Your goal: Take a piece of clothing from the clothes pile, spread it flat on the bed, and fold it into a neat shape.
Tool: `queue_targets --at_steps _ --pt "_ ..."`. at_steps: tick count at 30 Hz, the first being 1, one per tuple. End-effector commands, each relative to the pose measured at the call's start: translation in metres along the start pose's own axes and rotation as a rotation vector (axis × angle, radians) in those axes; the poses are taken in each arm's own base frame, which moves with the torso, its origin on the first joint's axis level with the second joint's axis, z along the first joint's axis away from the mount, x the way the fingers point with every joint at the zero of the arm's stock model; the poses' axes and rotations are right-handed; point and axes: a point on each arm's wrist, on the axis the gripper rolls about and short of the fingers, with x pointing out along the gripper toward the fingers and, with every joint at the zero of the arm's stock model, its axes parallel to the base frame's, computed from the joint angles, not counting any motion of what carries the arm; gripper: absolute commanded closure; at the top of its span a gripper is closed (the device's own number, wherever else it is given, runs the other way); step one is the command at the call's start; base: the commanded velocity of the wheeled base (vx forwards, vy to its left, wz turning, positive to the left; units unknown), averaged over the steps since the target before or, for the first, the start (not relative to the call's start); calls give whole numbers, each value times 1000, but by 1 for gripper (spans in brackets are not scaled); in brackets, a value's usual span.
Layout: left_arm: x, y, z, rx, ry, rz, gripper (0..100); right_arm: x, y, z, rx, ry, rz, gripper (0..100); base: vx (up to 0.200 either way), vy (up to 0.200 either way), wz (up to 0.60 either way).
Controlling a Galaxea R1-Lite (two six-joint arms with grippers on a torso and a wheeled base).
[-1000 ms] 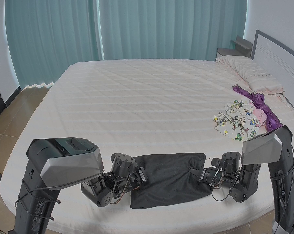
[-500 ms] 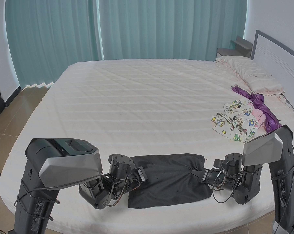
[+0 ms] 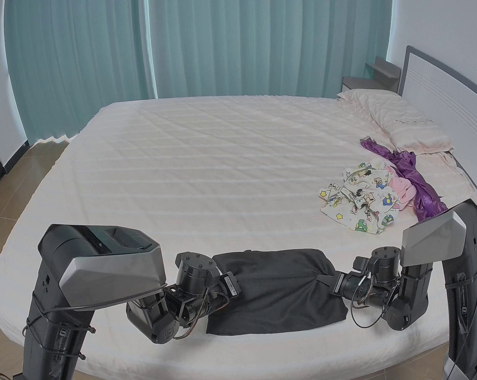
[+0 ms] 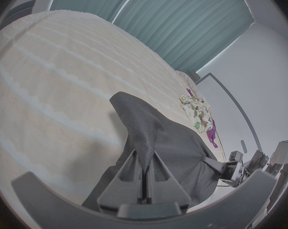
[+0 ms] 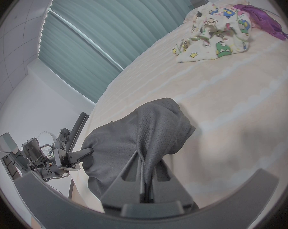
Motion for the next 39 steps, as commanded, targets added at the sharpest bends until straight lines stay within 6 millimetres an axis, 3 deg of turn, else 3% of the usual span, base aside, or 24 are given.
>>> queue_targets --at_steps 1,23,35,36,39 --pt "-2 -1 0 1 0 0 100 -5 1 2 1 -11 1 100 0 -200 0" --pt "-4 1 -6 4 23 8 100 -13 -4 11 13 -39 -22 100 0 -200 0" --pt "-8 6 -11 6 42 32 100 -19 -9 2 13 -1 -49 100 0 0 0" --pt "-9 7 -11 6 43 35 0 -19 -9 2 11 -1 -49 0 0 0 0" --pt "-11 9 -13 9 51 46 0 -20 -9 1 10 4 -52 0 0 0 0"
